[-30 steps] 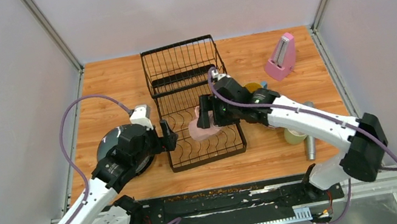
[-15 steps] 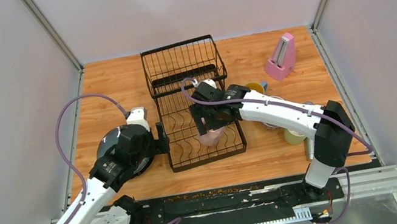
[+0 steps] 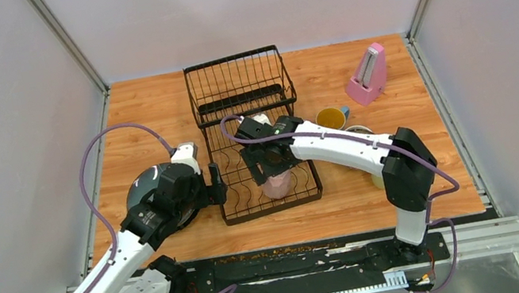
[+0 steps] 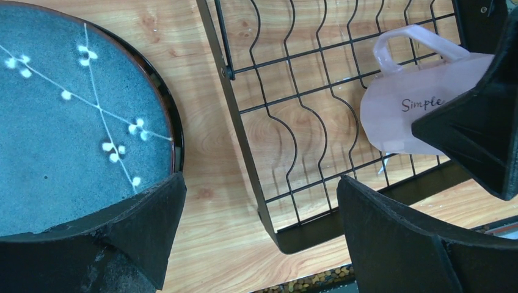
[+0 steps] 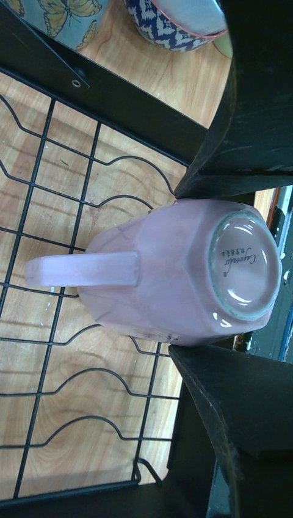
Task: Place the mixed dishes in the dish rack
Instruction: Turn the cup upside down in the dish rack.
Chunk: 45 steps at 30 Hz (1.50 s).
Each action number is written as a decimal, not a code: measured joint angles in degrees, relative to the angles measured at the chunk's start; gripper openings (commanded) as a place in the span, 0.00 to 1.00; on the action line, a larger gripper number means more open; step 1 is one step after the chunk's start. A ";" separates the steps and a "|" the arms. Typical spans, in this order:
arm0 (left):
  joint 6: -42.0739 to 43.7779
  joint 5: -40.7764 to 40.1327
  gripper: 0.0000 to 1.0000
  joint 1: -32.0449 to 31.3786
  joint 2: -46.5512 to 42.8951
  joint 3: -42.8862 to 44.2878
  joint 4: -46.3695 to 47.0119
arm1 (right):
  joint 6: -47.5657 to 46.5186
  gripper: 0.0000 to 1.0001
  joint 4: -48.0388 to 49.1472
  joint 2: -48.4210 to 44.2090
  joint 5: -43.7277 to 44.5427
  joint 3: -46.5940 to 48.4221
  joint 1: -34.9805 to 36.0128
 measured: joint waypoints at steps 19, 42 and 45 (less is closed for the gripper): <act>-2.25 2.34 1.00 0.00 1.03 -1.03 3.02 | -0.61 0.97 -1.14 2.08 1.36 2.25 0.72; -4.63 8.28 0.89 0.00 1.31 -5.44 3.96 | 13.99 0.69 20.24 -39.12 3.32 -33.42 0.70; -4.90 10.60 0.87 0.00 1.84 -6.08 5.09 | 17.97 0.64 29.79 -46.73 0.98 -45.13 0.61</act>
